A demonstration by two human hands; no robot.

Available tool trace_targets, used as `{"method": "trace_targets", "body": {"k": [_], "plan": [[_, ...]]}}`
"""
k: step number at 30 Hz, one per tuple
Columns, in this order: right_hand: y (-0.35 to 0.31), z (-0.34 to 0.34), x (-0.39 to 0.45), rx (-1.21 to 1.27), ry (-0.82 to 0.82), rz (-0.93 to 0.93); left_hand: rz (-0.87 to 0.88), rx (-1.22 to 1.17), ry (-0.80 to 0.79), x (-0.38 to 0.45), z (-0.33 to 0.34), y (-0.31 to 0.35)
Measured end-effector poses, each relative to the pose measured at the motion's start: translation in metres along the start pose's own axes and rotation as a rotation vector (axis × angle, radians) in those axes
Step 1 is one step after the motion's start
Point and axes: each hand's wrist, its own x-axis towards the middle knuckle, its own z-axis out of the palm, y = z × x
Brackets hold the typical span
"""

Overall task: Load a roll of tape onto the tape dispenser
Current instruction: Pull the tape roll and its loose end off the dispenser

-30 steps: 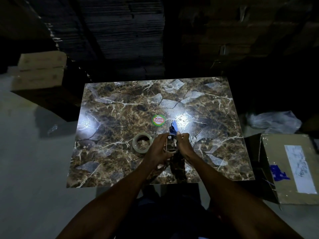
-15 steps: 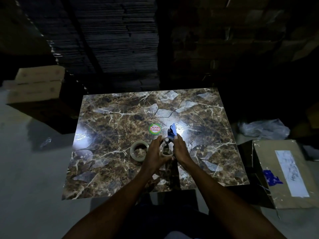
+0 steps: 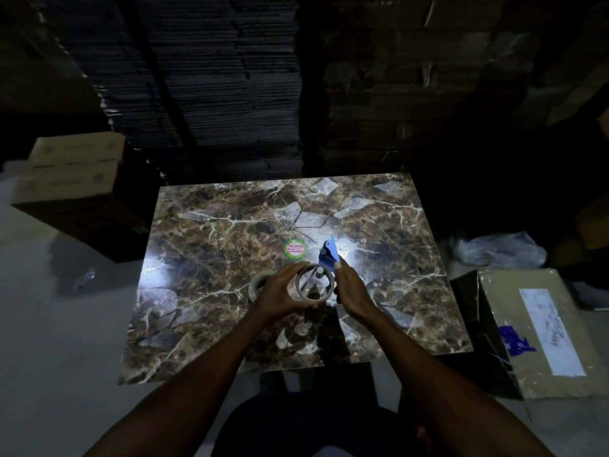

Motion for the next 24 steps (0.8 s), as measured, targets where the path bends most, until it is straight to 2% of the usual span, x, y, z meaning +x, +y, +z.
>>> {"method": "trace_targets", "body": {"k": [4,12,24], "plan": [[-0.002,-0.005,-0.007,-0.045,-0.040,0.011,0.084,0.098,-0.169,0.011,-0.022,0.004],[-0.013,-0.009,-0.018,-0.039,-0.043,-0.017,0.165,0.219,-0.328,0.026,-0.042,0.008],[-0.002,-0.003,-0.022,-0.029,0.007,-0.020,0.073,0.149,-0.261,0.016,-0.029,0.007]]}}
